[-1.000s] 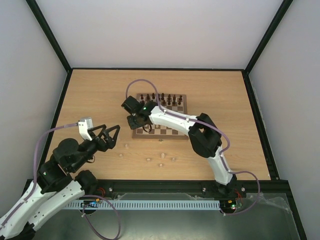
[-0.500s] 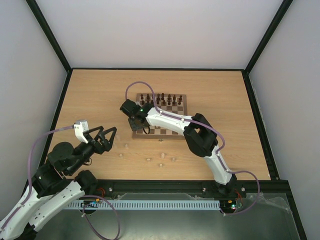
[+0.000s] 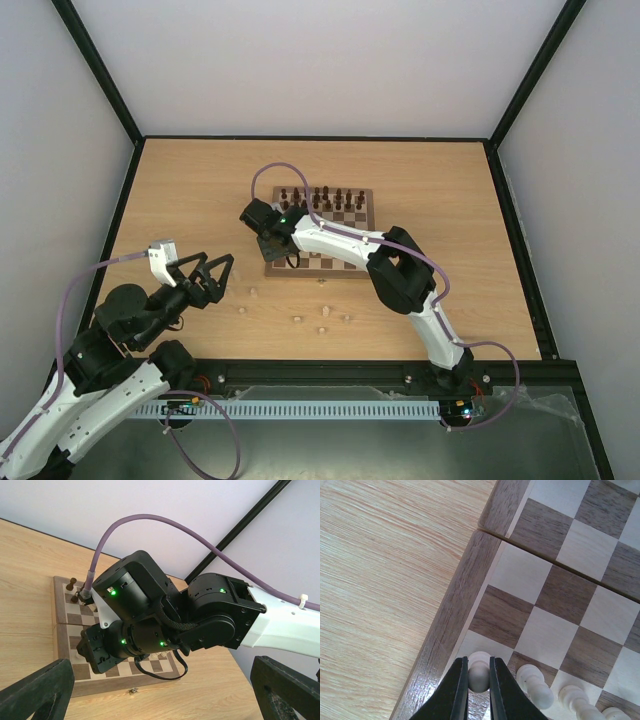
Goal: Set up the chess pieces on the board
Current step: Place the chess piece on the chessboard.
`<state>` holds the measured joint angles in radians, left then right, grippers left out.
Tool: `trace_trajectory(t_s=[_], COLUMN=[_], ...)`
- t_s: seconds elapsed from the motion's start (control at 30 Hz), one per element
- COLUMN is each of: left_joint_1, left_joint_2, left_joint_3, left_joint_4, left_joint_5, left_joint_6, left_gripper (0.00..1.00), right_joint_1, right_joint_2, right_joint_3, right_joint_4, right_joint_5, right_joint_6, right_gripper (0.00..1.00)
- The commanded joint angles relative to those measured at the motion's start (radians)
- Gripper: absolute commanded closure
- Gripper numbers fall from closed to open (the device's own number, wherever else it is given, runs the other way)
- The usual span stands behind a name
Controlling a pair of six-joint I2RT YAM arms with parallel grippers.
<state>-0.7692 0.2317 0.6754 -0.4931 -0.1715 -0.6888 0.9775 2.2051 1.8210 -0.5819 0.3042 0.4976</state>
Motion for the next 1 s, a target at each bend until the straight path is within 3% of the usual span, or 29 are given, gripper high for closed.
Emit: trace_trajectory(t_s=[0.0,0.3,0.77,0.97], left_joint_1=[0.001,0.001,0.002,0.001], left_joint_2=[-0.006,-0.006,-0.004,-0.001], left_joint_3=[0.024,0.021,0.021,0.021], left_joint_4=[-0.009,-0.007,-0.005,-0.006], left_joint_5=[0.015,0.013,0.010,0.010], left_joint_6=[0.003,0.005,0.006,0.006], left_gripper=[0.00,0.01,0.00,0.00], right_joint_1=[0.007,0.007,0.006,0.007], right_joint_2=[0.018,0.019,0.012,-0.081], right_joint_3=[-0.008,-0.011,-0.011,-0.046], right_joint_4=[-0.037,-0.030,-0.024,0.019], right_joint_5=[0.010,-0.002,-0.003,-0.004], right_joint_6=[0.007,0.004,0.004,-0.003], right_gripper=[0.91,0.89,0.76,0.69])
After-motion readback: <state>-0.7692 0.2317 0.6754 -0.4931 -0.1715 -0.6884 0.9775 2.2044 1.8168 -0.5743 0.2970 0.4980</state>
